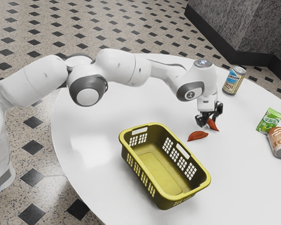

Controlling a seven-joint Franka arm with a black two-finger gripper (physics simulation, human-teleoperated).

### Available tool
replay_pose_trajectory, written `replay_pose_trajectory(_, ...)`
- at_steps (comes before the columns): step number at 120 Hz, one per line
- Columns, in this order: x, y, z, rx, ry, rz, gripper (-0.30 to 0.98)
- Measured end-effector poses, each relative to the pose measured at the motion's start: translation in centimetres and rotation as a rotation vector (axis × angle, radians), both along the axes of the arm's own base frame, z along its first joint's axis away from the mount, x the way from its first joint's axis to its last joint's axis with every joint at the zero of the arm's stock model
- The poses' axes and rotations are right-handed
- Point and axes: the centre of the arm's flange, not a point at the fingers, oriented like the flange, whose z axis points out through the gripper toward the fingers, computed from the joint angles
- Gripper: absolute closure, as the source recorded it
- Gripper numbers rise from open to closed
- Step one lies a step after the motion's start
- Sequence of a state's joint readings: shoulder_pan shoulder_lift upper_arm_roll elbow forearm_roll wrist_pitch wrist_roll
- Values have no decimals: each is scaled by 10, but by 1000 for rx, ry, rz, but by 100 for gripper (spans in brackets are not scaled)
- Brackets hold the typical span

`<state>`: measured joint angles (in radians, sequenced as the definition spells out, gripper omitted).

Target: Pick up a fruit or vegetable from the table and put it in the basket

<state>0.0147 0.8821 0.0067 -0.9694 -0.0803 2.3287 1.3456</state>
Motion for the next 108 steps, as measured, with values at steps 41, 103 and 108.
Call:
replay_pose_trajectory(41, -61, -72, 203, -9, -61, -129, 52)
replay_pose_trajectory(103, -107, -77, 213, 26, 208, -218, 53)
replay_pose_trajectory(108, -107, -76, 211, 27, 216, -220, 53)
